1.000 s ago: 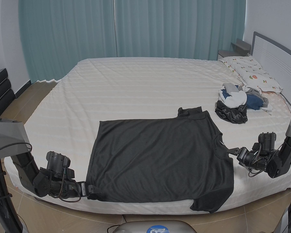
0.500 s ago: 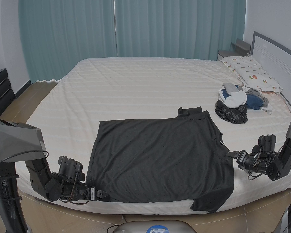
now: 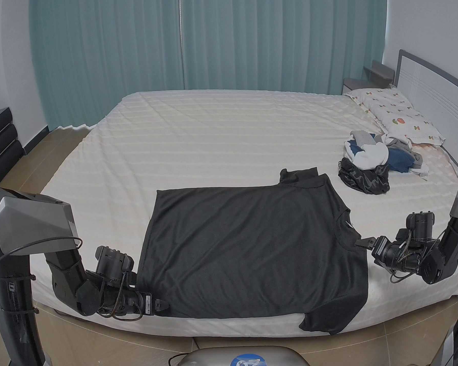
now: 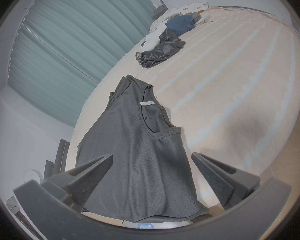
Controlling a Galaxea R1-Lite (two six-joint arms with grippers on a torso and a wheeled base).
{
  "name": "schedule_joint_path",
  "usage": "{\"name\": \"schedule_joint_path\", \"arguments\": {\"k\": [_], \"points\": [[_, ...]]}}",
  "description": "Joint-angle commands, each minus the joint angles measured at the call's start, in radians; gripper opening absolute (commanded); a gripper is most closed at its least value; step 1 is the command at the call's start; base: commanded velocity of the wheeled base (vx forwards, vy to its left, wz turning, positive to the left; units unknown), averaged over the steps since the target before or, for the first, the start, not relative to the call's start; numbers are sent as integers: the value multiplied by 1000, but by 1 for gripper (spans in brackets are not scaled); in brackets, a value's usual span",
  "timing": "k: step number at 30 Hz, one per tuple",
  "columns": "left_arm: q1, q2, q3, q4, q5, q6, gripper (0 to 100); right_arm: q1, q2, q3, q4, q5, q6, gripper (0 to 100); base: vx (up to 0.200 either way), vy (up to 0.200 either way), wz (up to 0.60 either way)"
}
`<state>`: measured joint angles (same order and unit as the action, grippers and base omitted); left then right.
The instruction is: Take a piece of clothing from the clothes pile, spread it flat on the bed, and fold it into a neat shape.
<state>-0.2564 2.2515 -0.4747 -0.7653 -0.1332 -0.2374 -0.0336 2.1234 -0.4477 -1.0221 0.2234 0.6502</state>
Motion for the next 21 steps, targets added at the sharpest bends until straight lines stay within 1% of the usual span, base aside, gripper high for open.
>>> {"name": "schedule_joint_path", "arguments": {"k": [1, 6, 9, 10, 13, 17, 21], "points": [[-1, -6, 11, 1, 1, -5, 0, 0, 3, 3, 0, -1, 0, 100, 0, 0, 0], [6, -26, 37, 3, 3, -8, 0, -3, 6, 12, 0, -1, -4, 100, 0, 0, 0], [-4, -96, 71, 4, 12, -28, 0, -5, 10, 38, 2, -1, -69, 100, 0, 0, 0], [-12, -125, 73, 6, 17, -46, 0, -8, 16, 49, 2, 1, -104, 100, 0, 0, 0], [-15, -164, 64, 4, 17, -98, 0, -9, 33, 67, 0, 8, -156, 100, 0, 0, 0], [-15, -190, 67, 4, 15, -171, 0, -9, 40, 76, 4, 13, -164, 100, 0, 0, 0], [-14, -187, 62, 1, 4, -275, 0, -8, 70, 69, 4, 13, -164, 100, 0, 0, 0]]}}
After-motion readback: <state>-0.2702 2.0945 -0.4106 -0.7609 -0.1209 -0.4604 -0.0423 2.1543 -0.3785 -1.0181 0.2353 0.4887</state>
